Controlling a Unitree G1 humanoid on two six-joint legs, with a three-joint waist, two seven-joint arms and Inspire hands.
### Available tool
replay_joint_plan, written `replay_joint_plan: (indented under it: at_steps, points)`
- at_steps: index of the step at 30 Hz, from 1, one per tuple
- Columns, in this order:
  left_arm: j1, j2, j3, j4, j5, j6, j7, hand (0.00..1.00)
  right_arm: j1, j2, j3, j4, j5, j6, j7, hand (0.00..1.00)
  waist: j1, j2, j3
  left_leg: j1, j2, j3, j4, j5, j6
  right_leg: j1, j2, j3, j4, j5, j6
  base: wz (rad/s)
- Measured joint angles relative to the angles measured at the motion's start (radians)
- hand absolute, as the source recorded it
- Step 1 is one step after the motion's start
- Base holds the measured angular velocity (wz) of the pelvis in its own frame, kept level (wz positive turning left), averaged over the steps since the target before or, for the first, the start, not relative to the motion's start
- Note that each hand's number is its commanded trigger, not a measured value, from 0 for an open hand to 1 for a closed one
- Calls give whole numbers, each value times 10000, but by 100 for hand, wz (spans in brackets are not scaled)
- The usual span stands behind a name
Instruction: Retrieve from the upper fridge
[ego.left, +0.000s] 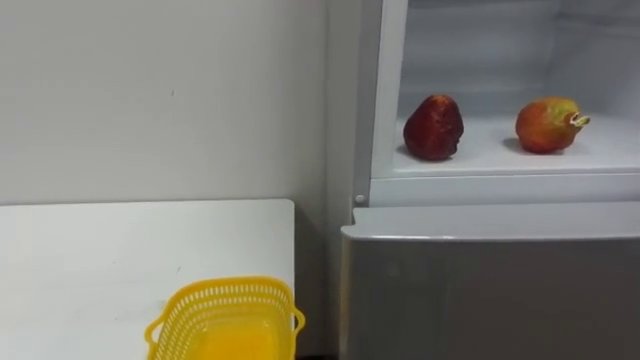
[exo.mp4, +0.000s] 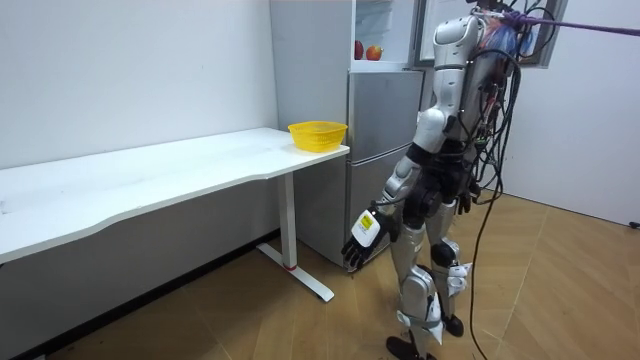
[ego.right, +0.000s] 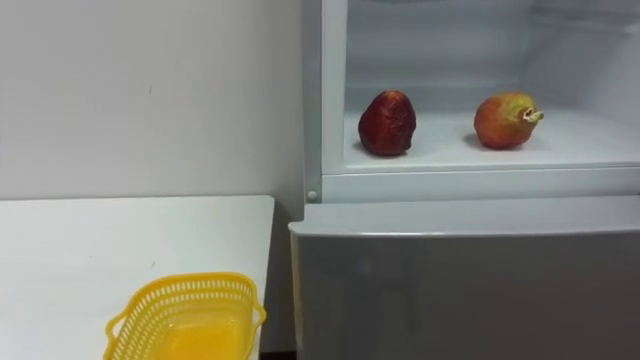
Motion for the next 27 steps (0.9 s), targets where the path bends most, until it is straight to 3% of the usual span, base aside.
replay_joint_plan:
  at_steps: [6, 12, 18, 24, 27]
  points:
    - [128, 6, 26, 3, -3, 87, 5, 0, -8, 87, -1, -95, 9, 116, -61, 0, -36, 27, 10, 69, 9, 29, -1, -3, 0, 82, 2, -3, 7, 0, 0, 1]
    - [389, 7, 9, 12, 229, 390, -202, 0, 2, 93, -2, -34, 436, 183, -178, 0, -44, 10, 12, 89, 16, 10, 12, -7, 0, 125, 3, -40, -2, 0, 1, 3]
    - [472, -3, -46, 16, 297, 574, -182, 0, 11, 148, -32, 16, 1238, 176, -889, 0, -62, 25, 17, 71, 16, -44, 25, -7, -1, 128, 6, -67, -7, -1, 2, 1]
    - [231, -47, -36, 3, 372, 453, -110, 0, 46, 195, -718, -526, 3185, -202, -2407, 0, -51, 52, 26, -10, 23, 81, 0, -7, -1, -37, 16, 36, -2, 1, 0, -6]
    - [82, -93, 61, -76, 384, 189, 73, 0, 74, 210, -1092, -1530, 4238, -775, -3026, 0, -79, 110, 43, -145, 48, 215, 8, -6, 0, -228, 35, 143, 4, 51, -8, -13]
